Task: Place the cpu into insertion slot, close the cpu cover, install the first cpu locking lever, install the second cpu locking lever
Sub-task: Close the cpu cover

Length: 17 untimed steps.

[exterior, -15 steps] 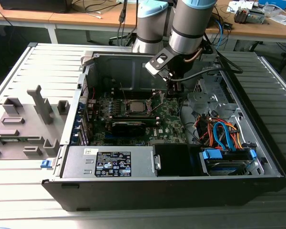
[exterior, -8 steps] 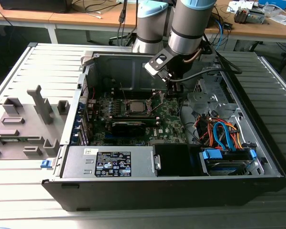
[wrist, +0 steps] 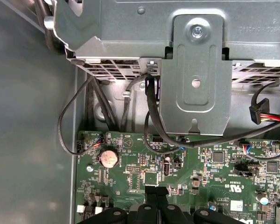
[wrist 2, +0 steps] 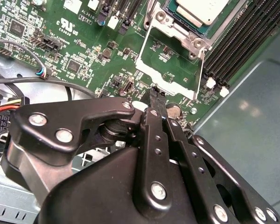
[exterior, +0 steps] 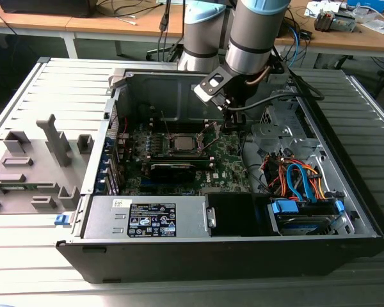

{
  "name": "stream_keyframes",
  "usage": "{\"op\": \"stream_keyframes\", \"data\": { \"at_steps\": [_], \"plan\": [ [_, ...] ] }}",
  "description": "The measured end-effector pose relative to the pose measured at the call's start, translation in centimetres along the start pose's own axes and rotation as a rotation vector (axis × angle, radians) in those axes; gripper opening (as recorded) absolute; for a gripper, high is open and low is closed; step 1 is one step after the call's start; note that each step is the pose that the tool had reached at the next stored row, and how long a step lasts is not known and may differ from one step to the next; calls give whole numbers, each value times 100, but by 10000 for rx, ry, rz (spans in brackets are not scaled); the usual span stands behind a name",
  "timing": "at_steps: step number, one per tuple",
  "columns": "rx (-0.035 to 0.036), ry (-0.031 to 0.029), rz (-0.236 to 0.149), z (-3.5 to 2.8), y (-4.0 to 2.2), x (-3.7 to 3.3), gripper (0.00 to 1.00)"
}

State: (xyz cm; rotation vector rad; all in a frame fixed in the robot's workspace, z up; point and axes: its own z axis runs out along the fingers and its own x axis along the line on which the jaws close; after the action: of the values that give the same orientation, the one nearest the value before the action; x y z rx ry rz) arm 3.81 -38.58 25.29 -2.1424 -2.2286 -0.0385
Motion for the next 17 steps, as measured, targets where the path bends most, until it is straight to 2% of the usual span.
{"op": "stream_keyframes", "data": {
  "at_steps": [11,17],
  "plan": [
    [-1,-1,1,19,-2,-1,11],
    [0,0,0,24,-30,0,11]
  ]
}}
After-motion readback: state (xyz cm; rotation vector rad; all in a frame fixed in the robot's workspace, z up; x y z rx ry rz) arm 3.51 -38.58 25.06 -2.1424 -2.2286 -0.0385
